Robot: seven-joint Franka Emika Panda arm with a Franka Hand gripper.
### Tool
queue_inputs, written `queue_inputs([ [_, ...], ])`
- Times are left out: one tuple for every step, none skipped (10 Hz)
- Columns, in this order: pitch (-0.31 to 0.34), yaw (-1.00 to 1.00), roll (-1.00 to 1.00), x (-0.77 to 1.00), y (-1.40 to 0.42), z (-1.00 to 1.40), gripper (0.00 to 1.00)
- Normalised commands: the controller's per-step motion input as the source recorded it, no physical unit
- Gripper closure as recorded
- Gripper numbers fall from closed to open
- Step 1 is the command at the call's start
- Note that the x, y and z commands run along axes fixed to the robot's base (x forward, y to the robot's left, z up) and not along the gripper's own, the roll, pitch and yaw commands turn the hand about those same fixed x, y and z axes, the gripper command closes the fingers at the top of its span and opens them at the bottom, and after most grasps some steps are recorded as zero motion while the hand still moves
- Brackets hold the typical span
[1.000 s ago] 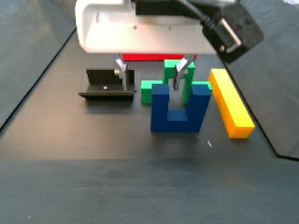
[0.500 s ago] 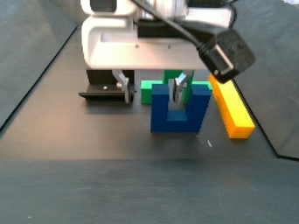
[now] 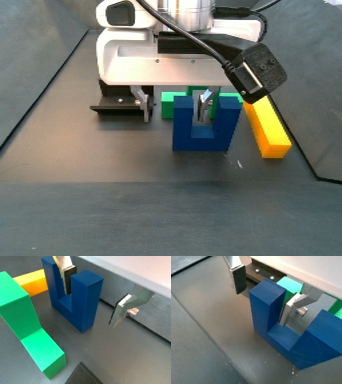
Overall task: Pick up the blue object. Move up. Move to above the board. Insert the blue object.
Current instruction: Pick up the blue object.
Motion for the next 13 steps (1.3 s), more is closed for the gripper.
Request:
queue_inputs([
  [0.0, 0.0, -0.01, 0.0, 0.0, 0.0, 0.0],
  [0.0, 0.0, -0.01, 0.0, 0.0, 0.0, 0.0],
  [0.0, 0.0, -0.11, 0.09, 0.08, 0.0, 0.0],
  [-0.064, -0.03, -0.31, 0.07, 0.19, -0.01, 0.0],
  [-0.06, -0.04, -0.31, 0.04, 0.16, 0.0, 0.0],
  [-0.05, -0.04, -0.26, 0.05, 0.1, 0.0, 0.0],
  [-0.056, -0.05, -0.26, 0.11, 0.07, 0.0, 0.0],
  [-0.02, -0.01, -0.21, 0.17, 0.0, -0.01, 0.0],
  [0.0, -0.01, -0.14, 0.11, 0.0, 0.0, 0.0],
  [-0.006, -0.03, -0.08, 0.1, 0.0, -0.05, 0.0],
  [-0.024, -0.06, -0.1, 0.09, 0.0, -0.08, 0.0],
  [0.0, -0.01, -0.06, 0.01, 0.0, -0.01, 0.0],
  [0.0, 0.0, 0.0, 0.0, 0.0, 0.0, 0.0],
])
